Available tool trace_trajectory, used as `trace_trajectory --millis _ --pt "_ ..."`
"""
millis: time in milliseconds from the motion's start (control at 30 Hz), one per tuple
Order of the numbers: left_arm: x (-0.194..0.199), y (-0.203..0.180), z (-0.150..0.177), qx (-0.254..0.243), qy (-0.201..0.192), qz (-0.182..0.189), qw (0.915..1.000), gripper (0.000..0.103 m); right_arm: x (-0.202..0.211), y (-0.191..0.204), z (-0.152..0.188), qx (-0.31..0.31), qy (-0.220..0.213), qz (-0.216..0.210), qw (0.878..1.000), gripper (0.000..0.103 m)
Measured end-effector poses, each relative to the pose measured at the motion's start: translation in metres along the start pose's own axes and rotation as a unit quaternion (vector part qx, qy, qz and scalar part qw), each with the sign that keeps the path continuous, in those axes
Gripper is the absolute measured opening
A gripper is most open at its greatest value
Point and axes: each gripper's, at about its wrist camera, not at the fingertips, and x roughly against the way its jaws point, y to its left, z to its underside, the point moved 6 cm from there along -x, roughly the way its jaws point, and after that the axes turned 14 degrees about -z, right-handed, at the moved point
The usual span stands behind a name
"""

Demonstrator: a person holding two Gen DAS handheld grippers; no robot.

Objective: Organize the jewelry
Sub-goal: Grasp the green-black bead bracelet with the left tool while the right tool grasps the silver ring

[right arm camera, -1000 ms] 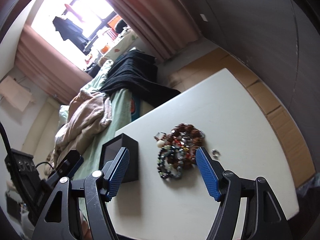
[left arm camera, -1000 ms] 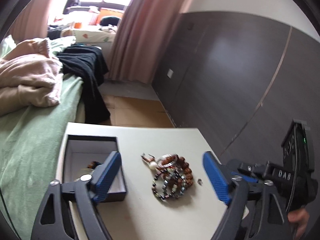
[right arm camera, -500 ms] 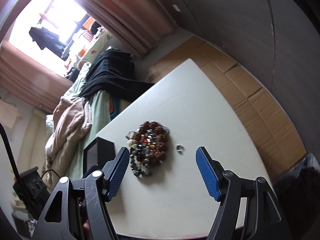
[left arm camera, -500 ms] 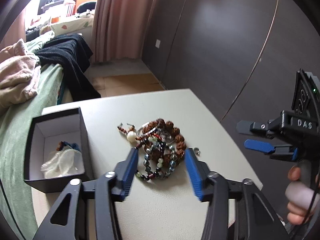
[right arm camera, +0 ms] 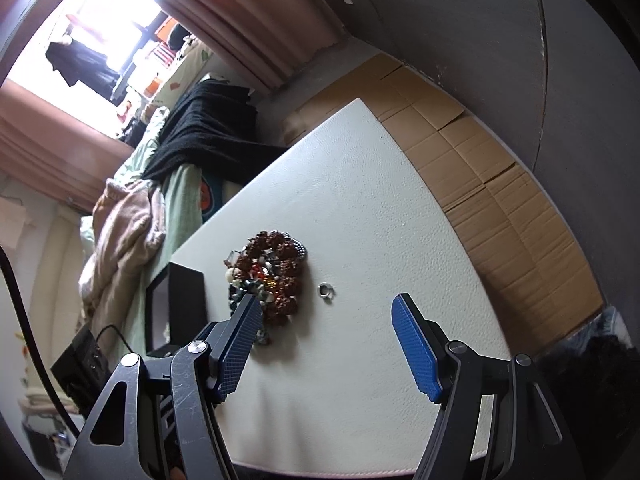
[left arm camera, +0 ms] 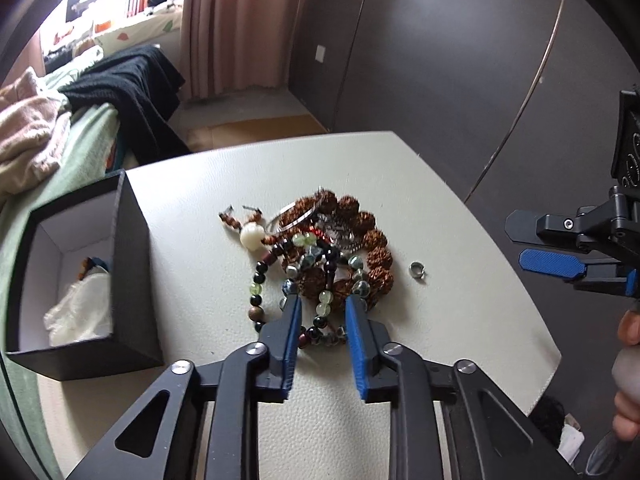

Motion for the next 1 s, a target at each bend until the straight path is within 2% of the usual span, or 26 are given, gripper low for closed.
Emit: trace_trajectory --millis 200,233,267,367,500,600,700,1000 --pt "-0.013 -0.003 0.005 -0.006 0.016 -0.005 0.9998 0.022 -0.009 -0.002 -0.001 0.014 0.009 0.019 1.0 0.069" --pt "-0.013 -0.003 0.005 -0.008 0.017 -0.006 0.9998 0.02 -0.01 -0.003 -0.001 0.015 0.01 0.022 1.0 0.069" --pt "-0.013 -0.003 0.004 -0.01 0.018 -0.008 0.9998 0.008 -0.012 -0.003 -0.001 0.016 0.011 0.025 1.0 0.069" --pt "-0.009 0.0 0.001 -0.001 0.013 -0.002 0.9999 0.008 -0.018 -0.003 -0.001 0.023 0.016 0.032 0.999 0.068" --pt "0.007 0.003 -0.009 0.005 -0.012 0.008 0.9999 0.008 -0.029 -0.001 0.0 0.037 0.03 0.04 0.998 0.054" --pt "0.017 0.008 -0.015 0.017 -0.024 0.014 0.9995 0.008 -0.038 -0.002 0.0 0.039 0.041 0.04 0.998 0.053" --pt "0.024 0.015 -0.019 0.028 -0.033 0.017 0.9989 0.008 -0.046 -0.003 -0.001 0.041 0.05 0.045 0.997 0.044" --pt "0.043 0.039 -0.03 0.066 -0.052 0.024 0.9962 0.008 -0.064 -0.003 0.0 0.077 0.069 0.092 0.99 0.039"
